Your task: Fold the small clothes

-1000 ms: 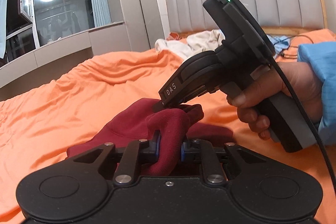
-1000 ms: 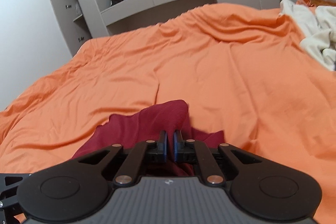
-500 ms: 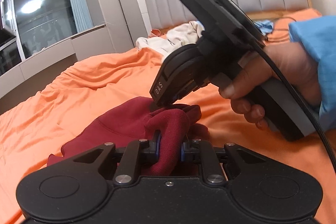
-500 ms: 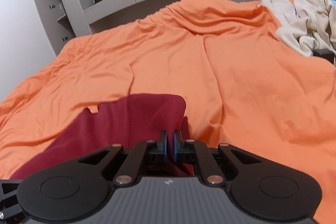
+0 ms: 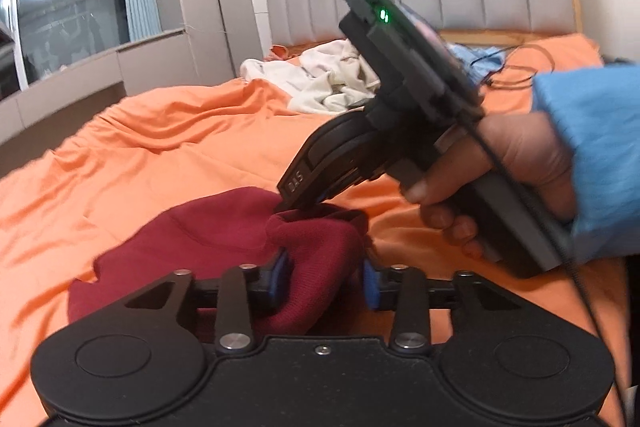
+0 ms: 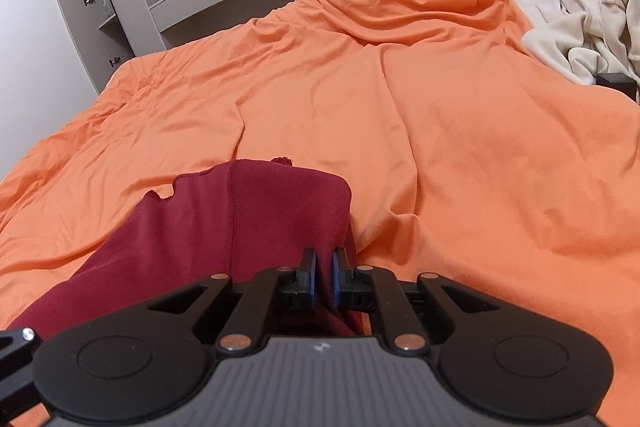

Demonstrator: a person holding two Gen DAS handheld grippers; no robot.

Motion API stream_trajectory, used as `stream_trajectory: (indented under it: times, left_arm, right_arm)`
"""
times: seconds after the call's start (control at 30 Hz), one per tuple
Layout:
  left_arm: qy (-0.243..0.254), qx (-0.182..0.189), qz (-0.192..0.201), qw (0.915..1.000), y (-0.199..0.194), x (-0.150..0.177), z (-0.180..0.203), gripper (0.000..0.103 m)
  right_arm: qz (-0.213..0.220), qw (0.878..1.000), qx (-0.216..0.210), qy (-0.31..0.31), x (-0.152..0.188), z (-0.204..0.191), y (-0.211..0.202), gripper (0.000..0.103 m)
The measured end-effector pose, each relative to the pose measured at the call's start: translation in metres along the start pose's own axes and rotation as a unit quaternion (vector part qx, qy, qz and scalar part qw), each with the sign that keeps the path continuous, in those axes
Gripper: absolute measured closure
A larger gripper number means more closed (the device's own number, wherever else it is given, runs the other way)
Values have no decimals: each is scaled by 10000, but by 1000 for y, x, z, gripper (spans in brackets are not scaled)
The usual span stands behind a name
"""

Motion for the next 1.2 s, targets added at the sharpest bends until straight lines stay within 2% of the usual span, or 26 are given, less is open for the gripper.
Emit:
stream_trajectory:
  times: [0.07,0.1,0.17,0.37,0.43,0.53,0.6,0.7,0.87,0.97,1.07,1.2]
  left_arm:
    - [-133,105,53,9998,-5,-3,-2,43]
    - [-186,112,67,9997,-8,-4,-5,41]
    - [-263,-32,64,9996,-14,-5,-11,30]
    - [-532,-832,144,9950,-40,-4,-52,6]
    - [-731,-1063,149,9915,-49,-1,-67,2]
    - [-1052,-1399,-5,9846,-54,11,-93,1]
    - [-1317,-1588,-160,9784,-55,21,-108,1]
    - [-1763,-1716,-301,9688,-57,34,-125,1]
    - [-2255,-1915,-561,9536,-56,57,-143,1]
    - [-2521,-1931,-656,9460,-56,71,-148,1]
    - [-2831,-1824,-746,9386,-53,83,-149,1]
    - [-3240,-1647,-825,9280,-49,97,-147,1]
  right_arm:
    - [-18,10000,3,14,0,1,1,93]
    - [-27,10000,6,22,0,1,1,93]
    - [-42,10000,11,35,0,2,2,91]
    - [-83,9999,72,98,0,3,4,81]
    - [-84,9998,106,140,0,5,5,78]
    - [-62,9995,137,282,-1,8,4,70]
    - [-31,9992,143,364,-3,11,3,55]
    - [23,9989,94,454,-5,12,0,41]
    - [113,9979,-109,624,-8,7,-8,27]
    - [85,9976,-250,633,-7,2,-11,17]
    - [-11,9982,-321,500,-3,-5,-11,12]
    - [-177,9996,-115,201,10,-4,-7,8]
Point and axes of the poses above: each gripper's, at about its wrist camera, not at the fingertips, and y roughly the way its jaws point, z to its right, x to its underside, the point moved 10 cm from there along y, roughly the way its jaws point, and after that the axes turned 12 degrees about y, right-handed, at the moved point
